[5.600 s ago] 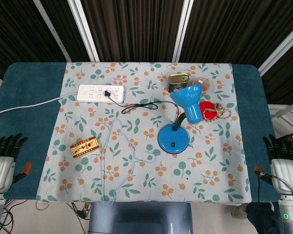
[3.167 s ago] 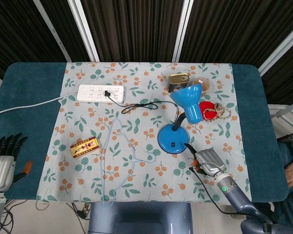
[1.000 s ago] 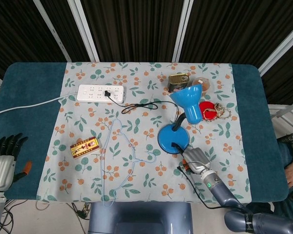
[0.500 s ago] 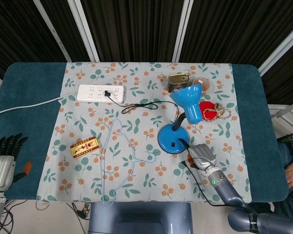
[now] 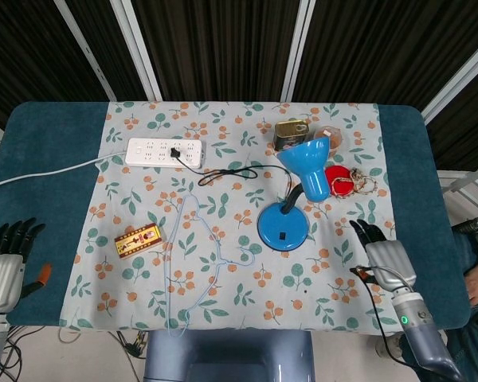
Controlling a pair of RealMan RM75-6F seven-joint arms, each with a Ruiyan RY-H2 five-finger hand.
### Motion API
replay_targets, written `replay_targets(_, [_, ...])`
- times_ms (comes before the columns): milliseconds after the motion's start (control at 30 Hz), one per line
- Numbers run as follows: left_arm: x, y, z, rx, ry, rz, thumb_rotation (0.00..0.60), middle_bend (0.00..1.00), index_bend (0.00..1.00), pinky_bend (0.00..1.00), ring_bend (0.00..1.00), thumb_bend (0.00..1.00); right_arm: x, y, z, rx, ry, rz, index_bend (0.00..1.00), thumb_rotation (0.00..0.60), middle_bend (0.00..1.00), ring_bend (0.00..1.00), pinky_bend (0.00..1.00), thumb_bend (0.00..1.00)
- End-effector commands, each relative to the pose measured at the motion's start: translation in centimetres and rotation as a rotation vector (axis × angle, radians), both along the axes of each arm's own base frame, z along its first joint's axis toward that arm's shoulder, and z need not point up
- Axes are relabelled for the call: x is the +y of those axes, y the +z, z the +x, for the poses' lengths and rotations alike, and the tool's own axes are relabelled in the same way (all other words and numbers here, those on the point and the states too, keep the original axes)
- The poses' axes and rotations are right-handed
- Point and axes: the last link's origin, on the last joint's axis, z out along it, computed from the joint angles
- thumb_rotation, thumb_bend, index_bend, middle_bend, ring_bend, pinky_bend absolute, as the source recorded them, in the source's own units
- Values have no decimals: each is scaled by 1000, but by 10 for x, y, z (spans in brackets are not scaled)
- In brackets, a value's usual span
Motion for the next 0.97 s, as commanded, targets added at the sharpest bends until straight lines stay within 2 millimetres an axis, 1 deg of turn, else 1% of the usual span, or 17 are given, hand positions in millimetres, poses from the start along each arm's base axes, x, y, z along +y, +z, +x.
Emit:
replay_targets(33, [0,0,0,-1,1,3,600,62,150,40,47,361,35,22,-23,1,21,-90,22,600,85,118,1000,326])
replay_targets(133, [0,0,0,2,0,2,600,62,150,41,47,361,46,31,-33,-16,32,-147,22,600,82,110,1000,326])
replay_targets(233, [0,0,0,3,0,2,600,62,150,41,47,361,51,39,-39,-55,39,-197,35,600,80,100,1000,324])
replay_targets(267, [0,0,0,3,0,3,600,62,150,41,47,361,53,42,-43,-51,41,-218,40,600,77,98,970,323])
replay_targets(300, [0,0,0,3,1,4,600,62,150,40,47,361,54,46,-49,-36,40,-243,47,600,73,94,775,322])
replay_targets(333, [0,0,0,3,0,4,600,62,150,40,47,361,54,48,-52,-26,38,-250,49,600,68,89,475,322])
replay_targets(367, [0,0,0,6,-1,4,600,62,150,40,47,361,53,49,-55,-17,33,-249,49,600,64,86,275,322])
replay_targets(400, [0,0,0,8,-1,3,600,62,150,40,47,361,52,50,-58,-8,24,-249,49,600,61,82,50,322])
replay_targets(433, [0,0,0,8,-1,2,600,62,150,40,47,362,50,51,-61,-1,15,-248,49,600,57,79,0,323])
replay_targets(633, [0,0,0,13,-4,3,600,62,150,40,47,361,47,55,-69,31,-14,-245,48,600,53,75,0,323])
replay_targets(967, [0,0,-1,15,-7,3,600,62,150,40,47,361,44,58,-73,45,-23,-261,48,600,52,75,0,322])
